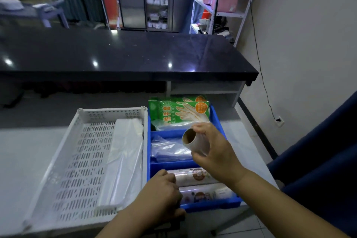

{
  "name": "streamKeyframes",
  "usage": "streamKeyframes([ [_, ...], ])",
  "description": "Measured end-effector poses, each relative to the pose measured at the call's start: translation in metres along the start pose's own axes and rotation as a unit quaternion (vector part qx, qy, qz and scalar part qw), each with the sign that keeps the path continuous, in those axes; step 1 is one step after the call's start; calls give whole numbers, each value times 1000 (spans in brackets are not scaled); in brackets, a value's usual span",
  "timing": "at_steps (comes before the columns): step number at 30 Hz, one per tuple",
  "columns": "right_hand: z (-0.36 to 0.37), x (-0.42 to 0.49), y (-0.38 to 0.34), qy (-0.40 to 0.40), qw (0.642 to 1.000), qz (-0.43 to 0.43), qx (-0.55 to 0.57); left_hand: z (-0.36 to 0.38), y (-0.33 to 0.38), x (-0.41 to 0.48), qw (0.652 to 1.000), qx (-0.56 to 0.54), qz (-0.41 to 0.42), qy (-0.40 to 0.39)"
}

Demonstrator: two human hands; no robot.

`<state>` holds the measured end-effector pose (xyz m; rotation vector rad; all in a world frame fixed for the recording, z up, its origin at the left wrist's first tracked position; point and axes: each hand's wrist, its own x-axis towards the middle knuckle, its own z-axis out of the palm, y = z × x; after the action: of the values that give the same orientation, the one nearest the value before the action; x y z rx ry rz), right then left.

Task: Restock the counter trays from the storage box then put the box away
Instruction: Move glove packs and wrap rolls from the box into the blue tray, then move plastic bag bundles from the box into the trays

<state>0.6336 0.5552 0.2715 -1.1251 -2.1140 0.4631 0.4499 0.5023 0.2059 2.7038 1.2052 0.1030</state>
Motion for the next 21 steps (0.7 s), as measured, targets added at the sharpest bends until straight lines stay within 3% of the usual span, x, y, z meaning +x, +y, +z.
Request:
streamKeyframes([
  [3, 3, 4, -3, -27, 1000, 3, 7, -7, -2, -7, 1000, -7, -1, 22],
  [5, 7, 5, -5, -48, 999, -3, -1, -9, -8, -17, 996, 8, -26, 80],
  [9, 22, -1, -4, -134, 990, -24, -47, -19, -29, -40, 960, -96, -176, 194],
  [11, 35, -7, -3, -200, 975, -30, -94, -23, -36, -47, 936, -109, -258, 213],
  [15, 59, -18, 1, -306, 936, -86, -151, -30, -37, -48, 913, -109, -312, 239],
  [21, 57, -22, 10, -333, 930, -95, -124, -28, -27, -48, 899, -111, -352, 237],
])
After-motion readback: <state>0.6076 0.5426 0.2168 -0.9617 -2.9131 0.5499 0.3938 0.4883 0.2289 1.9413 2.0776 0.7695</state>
